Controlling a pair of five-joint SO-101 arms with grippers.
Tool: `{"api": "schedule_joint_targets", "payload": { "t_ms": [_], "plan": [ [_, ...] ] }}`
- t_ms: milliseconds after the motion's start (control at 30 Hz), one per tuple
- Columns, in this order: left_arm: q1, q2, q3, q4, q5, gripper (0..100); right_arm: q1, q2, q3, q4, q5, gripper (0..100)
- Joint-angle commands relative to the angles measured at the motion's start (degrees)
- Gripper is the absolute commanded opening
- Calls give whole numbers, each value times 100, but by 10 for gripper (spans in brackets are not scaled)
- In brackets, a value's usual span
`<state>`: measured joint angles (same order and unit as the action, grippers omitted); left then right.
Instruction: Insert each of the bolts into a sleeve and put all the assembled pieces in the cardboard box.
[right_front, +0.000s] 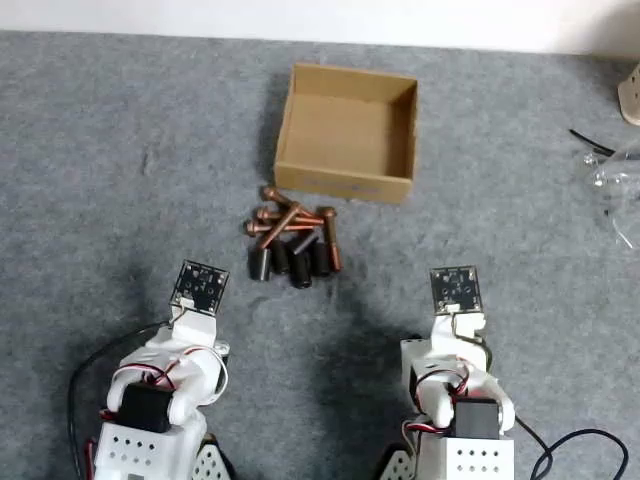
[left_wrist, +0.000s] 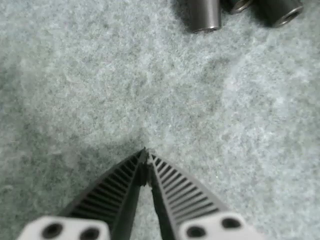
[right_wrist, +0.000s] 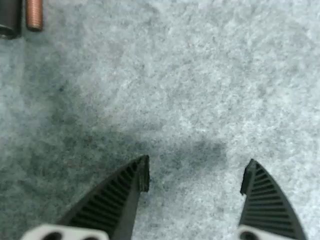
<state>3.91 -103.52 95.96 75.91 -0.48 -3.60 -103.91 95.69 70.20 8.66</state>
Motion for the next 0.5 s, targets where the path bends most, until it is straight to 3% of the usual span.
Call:
{"api": "schedule_joint_targets", "payload": {
  "t_ms": [0, 467],
  "plan": [
    [75, -48, 119, 26, -9, 7, 66, -13, 646, 57, -26, 278],
    [31, -48, 119, 26, 0, 7, 66, -13, 646, 57, -26, 278]
  ]
}}
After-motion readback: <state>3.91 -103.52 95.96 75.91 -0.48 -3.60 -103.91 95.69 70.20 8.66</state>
